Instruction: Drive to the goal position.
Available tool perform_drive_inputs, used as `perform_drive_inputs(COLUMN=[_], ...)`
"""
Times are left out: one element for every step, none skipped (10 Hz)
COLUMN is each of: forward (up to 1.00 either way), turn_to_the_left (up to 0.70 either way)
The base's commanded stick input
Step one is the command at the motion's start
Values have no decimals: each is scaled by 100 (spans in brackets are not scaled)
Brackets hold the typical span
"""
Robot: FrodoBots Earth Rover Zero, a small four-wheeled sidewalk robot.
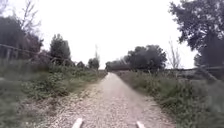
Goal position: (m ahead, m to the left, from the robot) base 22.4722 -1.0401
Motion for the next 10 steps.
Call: perform_drive_inputs(forward=[67,67,67,67,67,67,67,67,67,67], turn_to_the_left=[0,0,0,0,0,0,0,0,0,0])
